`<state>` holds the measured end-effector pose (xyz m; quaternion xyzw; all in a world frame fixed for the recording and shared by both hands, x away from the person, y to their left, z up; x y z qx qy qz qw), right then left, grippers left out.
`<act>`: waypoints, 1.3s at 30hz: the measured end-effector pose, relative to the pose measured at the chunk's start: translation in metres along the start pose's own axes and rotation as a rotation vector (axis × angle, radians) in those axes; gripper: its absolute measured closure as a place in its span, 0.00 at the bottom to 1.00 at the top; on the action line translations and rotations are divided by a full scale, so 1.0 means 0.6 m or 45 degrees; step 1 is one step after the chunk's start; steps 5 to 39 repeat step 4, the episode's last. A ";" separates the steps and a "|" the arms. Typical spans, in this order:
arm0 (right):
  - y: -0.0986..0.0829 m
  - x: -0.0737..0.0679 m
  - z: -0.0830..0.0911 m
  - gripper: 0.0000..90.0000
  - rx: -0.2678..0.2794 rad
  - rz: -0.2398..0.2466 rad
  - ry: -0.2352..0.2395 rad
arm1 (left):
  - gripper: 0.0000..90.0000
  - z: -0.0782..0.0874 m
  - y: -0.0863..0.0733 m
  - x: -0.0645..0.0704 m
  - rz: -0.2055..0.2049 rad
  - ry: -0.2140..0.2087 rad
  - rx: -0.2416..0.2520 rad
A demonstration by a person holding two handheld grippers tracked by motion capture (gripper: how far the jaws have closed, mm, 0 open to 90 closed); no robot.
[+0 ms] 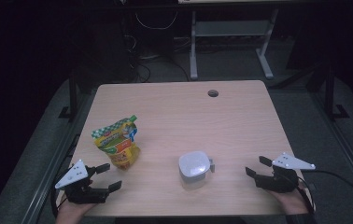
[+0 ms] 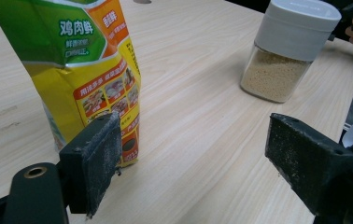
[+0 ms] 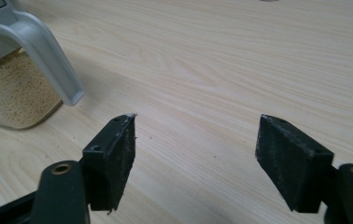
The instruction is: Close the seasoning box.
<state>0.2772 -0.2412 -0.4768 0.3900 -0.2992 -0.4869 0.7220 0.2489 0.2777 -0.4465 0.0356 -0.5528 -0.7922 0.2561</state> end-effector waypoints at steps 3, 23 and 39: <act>0.000 -0.003 -0.003 0.30 -0.004 0.002 0.003 | 0.20 0.000 -0.001 -0.001 -0.005 0.002 -0.006; 0.000 -0.004 -0.004 0.30 -0.004 0.007 0.004 | 0.20 0.000 -0.001 -0.001 -0.005 0.002 -0.007; 0.000 -0.004 -0.004 0.30 -0.004 0.007 0.004 | 0.20 0.000 -0.001 -0.001 -0.005 0.002 -0.007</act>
Point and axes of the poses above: each handheld gripper's, and its own axes: z roughly backward along the jaws, y roughly out of its top, x roughly to its right, the point moved 5 cm from there along -z, roughly forward along the jaws, and after that the axes turned 15 degrees about -y, right-handed, at the moved point
